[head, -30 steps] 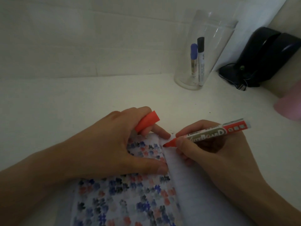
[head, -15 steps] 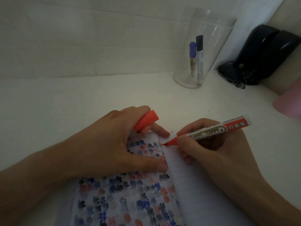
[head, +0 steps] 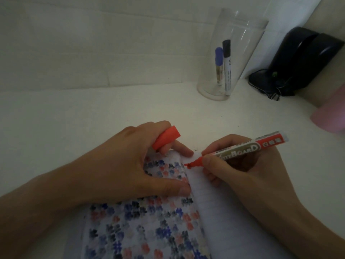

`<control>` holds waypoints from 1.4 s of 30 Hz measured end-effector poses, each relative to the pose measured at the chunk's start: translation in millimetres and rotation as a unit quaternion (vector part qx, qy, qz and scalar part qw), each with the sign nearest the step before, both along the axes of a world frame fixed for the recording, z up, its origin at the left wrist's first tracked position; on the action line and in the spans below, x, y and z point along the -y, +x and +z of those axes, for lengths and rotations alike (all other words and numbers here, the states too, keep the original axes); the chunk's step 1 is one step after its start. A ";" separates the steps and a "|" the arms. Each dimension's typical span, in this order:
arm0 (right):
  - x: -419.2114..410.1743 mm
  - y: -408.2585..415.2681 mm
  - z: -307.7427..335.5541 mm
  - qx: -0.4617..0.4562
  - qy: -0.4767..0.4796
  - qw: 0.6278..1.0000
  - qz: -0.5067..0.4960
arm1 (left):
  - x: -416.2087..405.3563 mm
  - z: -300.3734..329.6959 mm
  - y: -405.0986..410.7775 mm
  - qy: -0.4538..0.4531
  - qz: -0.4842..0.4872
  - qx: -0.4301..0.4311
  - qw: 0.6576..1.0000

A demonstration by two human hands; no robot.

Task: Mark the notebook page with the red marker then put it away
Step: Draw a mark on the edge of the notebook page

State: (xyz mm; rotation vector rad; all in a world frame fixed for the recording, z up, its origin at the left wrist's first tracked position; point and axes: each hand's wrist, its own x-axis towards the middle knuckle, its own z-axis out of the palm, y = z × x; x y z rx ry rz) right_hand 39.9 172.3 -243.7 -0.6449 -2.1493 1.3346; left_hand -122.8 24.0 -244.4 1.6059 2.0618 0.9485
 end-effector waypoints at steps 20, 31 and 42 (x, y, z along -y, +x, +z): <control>-1.6 0.1 -4.9 0.010 0.013 1.000 -0.014 | -1.3 0.8 0.4 0.002 -0.005 -0.001 1.000; -12.7 3.0 -8.9 -0.094 -0.120 0.988 -0.008 | -0.7 -1.6 -0.6 -0.001 0.002 -0.009 1.000; -19.4 1.2 -9.3 -0.180 -0.164 0.966 -0.085 | 1.3 4.9 -1.1 0.003 -0.034 -0.015 0.999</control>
